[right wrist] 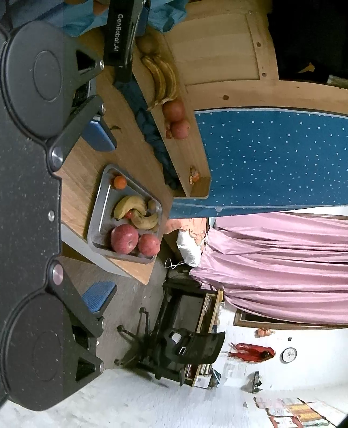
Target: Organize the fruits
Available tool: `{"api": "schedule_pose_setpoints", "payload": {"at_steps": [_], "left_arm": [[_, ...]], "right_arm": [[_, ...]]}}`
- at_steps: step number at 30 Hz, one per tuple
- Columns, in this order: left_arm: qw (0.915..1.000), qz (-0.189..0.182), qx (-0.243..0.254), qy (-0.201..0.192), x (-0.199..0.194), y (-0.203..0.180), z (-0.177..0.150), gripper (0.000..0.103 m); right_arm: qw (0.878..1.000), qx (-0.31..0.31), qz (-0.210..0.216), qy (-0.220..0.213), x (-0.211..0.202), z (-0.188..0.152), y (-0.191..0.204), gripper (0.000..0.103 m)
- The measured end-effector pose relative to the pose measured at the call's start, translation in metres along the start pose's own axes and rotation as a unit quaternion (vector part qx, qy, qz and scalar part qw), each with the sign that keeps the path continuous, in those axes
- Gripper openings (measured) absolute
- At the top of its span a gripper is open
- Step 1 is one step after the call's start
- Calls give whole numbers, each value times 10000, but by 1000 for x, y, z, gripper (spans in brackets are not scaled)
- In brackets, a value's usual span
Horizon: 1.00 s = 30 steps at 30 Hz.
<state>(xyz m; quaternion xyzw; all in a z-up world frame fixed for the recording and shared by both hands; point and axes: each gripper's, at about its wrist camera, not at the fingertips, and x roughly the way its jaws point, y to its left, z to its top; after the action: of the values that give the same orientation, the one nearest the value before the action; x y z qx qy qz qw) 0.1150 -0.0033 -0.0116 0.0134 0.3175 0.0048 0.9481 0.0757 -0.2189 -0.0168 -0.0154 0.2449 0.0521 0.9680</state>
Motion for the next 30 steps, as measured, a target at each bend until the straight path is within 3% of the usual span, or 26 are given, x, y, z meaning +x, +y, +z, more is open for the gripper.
{"api": "schedule_pose_setpoints", "payload": {"at_steps": [10,30], "left_arm": [[9999,-113,35,67,-1,6,-12,103],[9996,-39,-14,269,2,15,-22,103]], "right_arm": [[9996,277,-16,35,-6,-16,0,102],[9991,191,138,346,5,-23,8,102]]}}
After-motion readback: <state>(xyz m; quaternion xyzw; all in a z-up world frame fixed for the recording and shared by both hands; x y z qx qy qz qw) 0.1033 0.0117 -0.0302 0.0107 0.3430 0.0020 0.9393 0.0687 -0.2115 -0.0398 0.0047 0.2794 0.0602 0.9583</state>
